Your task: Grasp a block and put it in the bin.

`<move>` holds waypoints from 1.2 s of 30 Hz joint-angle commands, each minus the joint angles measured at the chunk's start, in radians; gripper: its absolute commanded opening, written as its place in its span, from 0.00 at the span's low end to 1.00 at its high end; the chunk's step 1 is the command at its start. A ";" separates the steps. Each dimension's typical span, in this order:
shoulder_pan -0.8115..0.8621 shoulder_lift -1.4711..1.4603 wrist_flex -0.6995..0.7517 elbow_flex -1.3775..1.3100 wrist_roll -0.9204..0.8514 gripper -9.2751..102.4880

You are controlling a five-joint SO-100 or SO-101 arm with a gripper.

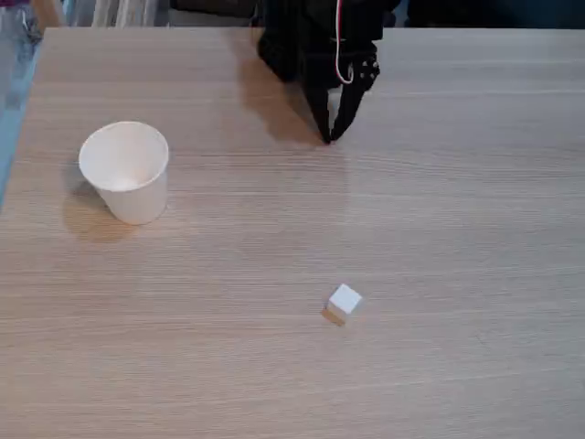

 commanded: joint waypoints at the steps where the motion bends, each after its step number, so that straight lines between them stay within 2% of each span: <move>1: -0.003 0.003 -0.005 0.009 0.002 0.08; 8: -0.002 0.002 0.003 0.008 -0.055 0.08; 14: 0.015 -0.046 -0.049 -0.017 -0.051 0.08; 29: 0.006 -0.560 -0.258 -0.393 0.051 0.08; 36: 0.032 -0.726 -0.331 -0.480 0.058 0.10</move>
